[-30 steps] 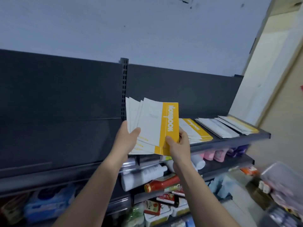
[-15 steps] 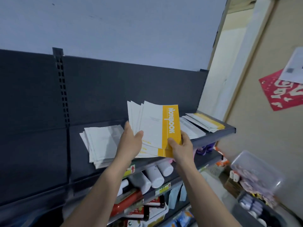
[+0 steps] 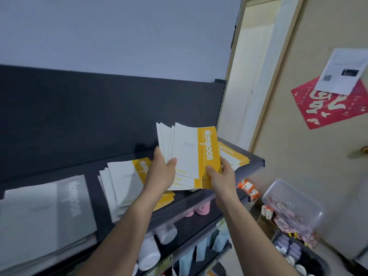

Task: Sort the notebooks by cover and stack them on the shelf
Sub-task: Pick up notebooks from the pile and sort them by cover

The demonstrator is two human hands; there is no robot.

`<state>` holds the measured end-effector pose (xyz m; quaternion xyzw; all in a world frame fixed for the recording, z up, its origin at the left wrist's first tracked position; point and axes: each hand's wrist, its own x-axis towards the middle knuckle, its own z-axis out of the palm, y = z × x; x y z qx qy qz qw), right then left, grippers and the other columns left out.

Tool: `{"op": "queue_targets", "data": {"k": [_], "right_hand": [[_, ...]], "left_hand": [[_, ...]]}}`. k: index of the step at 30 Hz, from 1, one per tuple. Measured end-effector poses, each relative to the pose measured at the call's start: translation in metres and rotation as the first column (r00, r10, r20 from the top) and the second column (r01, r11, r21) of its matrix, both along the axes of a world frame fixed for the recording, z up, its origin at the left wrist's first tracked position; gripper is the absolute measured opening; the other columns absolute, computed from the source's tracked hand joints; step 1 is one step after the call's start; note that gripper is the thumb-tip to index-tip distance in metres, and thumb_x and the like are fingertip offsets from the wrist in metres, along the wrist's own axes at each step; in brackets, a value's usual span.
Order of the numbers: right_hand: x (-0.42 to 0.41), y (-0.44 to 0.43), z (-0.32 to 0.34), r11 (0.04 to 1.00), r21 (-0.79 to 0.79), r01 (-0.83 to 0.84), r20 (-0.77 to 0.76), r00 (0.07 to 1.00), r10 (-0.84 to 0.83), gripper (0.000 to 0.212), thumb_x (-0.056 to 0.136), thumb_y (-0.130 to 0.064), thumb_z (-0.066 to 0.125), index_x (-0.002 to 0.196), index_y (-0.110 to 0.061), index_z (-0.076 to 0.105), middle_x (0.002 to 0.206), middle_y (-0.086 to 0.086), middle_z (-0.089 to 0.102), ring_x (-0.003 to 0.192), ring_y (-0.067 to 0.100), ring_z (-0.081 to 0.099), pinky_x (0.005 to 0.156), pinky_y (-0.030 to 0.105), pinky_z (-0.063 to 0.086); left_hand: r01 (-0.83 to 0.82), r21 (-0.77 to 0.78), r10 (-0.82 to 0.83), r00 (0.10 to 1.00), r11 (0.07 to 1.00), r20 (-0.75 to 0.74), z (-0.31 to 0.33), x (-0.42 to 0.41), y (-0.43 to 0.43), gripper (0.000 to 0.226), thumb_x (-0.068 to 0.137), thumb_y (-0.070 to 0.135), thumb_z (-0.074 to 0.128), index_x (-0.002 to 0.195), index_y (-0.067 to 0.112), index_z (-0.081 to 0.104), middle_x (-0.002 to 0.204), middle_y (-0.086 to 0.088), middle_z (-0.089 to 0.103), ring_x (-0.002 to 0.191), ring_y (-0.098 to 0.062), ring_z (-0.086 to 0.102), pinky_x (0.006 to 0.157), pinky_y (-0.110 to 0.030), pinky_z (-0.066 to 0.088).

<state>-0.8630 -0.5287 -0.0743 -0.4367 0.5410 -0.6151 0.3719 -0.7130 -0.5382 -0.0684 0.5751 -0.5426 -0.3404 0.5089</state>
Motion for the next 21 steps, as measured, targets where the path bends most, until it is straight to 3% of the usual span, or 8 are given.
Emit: {"op": "queue_targets", "data": {"k": [4, 6, 8, 9, 10, 11, 13, 21], "right_hand": [[-0.045, -0.036, -0.002, 0.999, 0.049, -0.023, -0.019, 1.0, 0.024, 0.044, 0.097, -0.01, 0.052, 0.138, -0.022, 0.042, 0.123, -0.006, 0.059, 0.101, 0.014, 0.06, 0.089, 0.033, 0.052], [-0.069, -0.055, -0.004, 0.996, 0.073, -0.05, -0.054, 0.997, 0.054, 0.052, 0.098, -0.014, 0.052, 0.146, -0.023, 0.034, 0.131, -0.008, 0.054, 0.111, 0.016, 0.058, 0.092, 0.035, 0.051], [-0.092, -0.072, -0.004, 0.995, 0.071, -0.073, -0.106, 0.991, 0.081, 0.051, 0.097, -0.013, 0.052, 0.145, -0.021, 0.035, 0.126, -0.007, 0.056, 0.109, 0.015, 0.058, 0.092, 0.034, 0.051], [-0.102, -0.079, -0.003, 0.994, 0.068, -0.081, -0.127, 0.988, 0.089, 0.049, 0.097, -0.012, 0.052, 0.143, -0.019, 0.038, 0.121, -0.006, 0.058, 0.106, 0.014, 0.059, 0.091, 0.034, 0.051], [-0.112, -0.086, -0.002, 0.994, 0.063, -0.088, -0.146, 0.985, 0.096, 0.046, 0.096, -0.011, 0.052, 0.141, -0.018, 0.04, 0.116, -0.007, 0.06, 0.105, 0.014, 0.059, 0.092, 0.035, 0.051], [-0.122, -0.093, -0.001, 0.994, 0.056, -0.092, -0.166, 0.981, 0.1, 0.044, 0.096, -0.009, 0.052, 0.138, -0.018, 0.043, 0.11, -0.009, 0.06, 0.104, 0.015, 0.06, 0.093, 0.037, 0.051], [-0.14, -0.108, 0.0, 0.994, 0.052, -0.094, -0.213, 0.972, 0.103, 0.043, 0.095, -0.008, 0.052, 0.136, -0.018, 0.045, 0.106, -0.01, 0.059, 0.103, 0.015, 0.059, 0.095, 0.039, 0.051], [-0.186, -0.181, -0.007, 0.985, 0.138, -0.101, -0.32, 0.937, 0.141, 0.031, 0.094, -0.007, 0.052, 0.115, -0.029, 0.048, 0.097, -0.011, 0.059, 0.099, 0.017, 0.058, 0.093, 0.041, 0.05]], "left_hand": [[-0.011, 0.01, 0.01, 1.0, 1.0, 0.024, -0.001, -0.043, -0.029, 0.047, 0.101, 0.02, 0.043, 0.145, 0.02, 0.028, 0.136, 0.004, 0.052, 0.107, -0.014, 0.052, 0.085, -0.028, 0.042], [-0.032, 0.021, 0.031, 0.999, 0.999, 0.039, -0.002, -0.066, -0.042, 0.056, 0.101, 0.023, 0.042, 0.152, 0.019, 0.017, 0.134, 0.006, 0.052, 0.1, -0.011, 0.054, 0.08, -0.026, 0.041], [-0.062, 0.037, 0.059, 0.995, 0.997, 0.078, -0.002, -0.088, -0.052, 0.066, 0.102, 0.023, 0.04, 0.155, 0.016, 0.001, 0.107, 0.011, 0.053, 0.072, -0.002, 0.046, 0.062, -0.018, 0.036], [-0.079, 0.045, 0.074, 0.992, 0.996, 0.098, -0.002, -0.099, -0.056, 0.068, 0.102, 0.023, 0.04, 0.154, 0.014, -0.003, 0.097, 0.011, 0.052, 0.069, -0.002, 0.045, 0.06, -0.018, 0.034], [-0.091, 0.057, 0.084, 0.989, 0.994, 0.12, -0.004, -0.109, -0.062, 0.069, 0.102, 0.024, 0.04, 0.154, 0.012, -0.004, 0.102, 0.008, 0.055, 0.078, -0.007, 0.053, 0.065, -0.02, 0.038], [-0.104, 0.069, 0.092, 0.985, 0.992, 0.148, -0.005, -0.119, -0.068, 0.07, 0.102, 0.025, 0.041, 0.154, 0.011, -0.003, 0.123, 0.001, 0.056, 0.099, -0.018, 0.059, 0.077, -0.025, 0.043], [-0.132, 0.107, 0.107, 0.972, 0.986, 0.21, -0.009, -0.134, -0.085, 0.07, 0.1, 0.03, 0.043, 0.154, 0.01, 0.003, 0.152, -0.005, 0.035, 0.13, -0.026, 0.045, 0.102, -0.033, 0.041], [-0.173, 0.195, 0.061, 0.878, 0.965, 0.474, -0.017, -0.174, -0.152, 0.076, 0.097, 0.037, 0.049, 0.151, 0.004, 0.008, 0.147, -0.01, 0.042, 0.127, -0.03, 0.048, 0.097, -0.038, 0.045]]}}
